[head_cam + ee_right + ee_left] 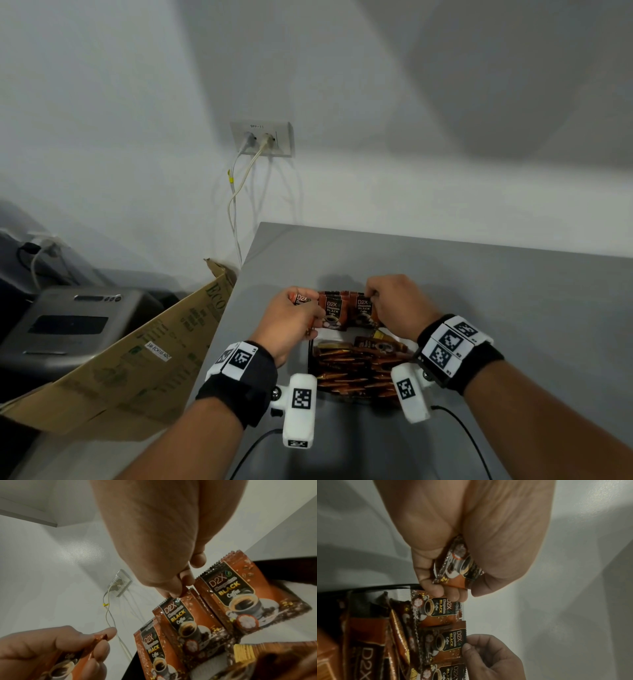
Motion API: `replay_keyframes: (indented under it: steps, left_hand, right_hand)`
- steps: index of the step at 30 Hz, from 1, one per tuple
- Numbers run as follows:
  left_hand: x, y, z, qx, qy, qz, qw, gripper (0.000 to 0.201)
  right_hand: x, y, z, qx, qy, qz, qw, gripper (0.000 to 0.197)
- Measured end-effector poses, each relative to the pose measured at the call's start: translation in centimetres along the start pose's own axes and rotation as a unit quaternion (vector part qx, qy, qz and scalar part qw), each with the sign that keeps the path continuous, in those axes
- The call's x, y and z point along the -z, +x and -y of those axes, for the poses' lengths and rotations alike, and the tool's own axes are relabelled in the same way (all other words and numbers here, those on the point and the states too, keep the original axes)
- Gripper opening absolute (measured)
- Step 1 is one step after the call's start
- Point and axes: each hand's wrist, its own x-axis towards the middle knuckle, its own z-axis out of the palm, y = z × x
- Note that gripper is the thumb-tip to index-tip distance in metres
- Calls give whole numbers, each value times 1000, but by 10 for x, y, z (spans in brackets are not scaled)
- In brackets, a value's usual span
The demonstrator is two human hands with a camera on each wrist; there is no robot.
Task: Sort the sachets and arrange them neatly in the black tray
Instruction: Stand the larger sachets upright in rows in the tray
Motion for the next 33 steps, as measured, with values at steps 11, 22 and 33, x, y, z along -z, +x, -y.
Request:
replay_keyframes:
  steps: [11, 22, 33]
  left_hand:
    - [2, -4, -3, -6, 7, 4, 1000, 23]
    - [2, -3, -2, 1, 4, 2, 1000, 23]
    - [-6, -3, -1, 8, -14, 16, 1000, 22]
  right_hand:
    - [3, -6, -1, -4, -7, 44, 999, 29]
    - [0, -9, -1, -35, -14, 8, 999, 23]
    - [-9, -9, -1, -39, 31, -40, 998, 18]
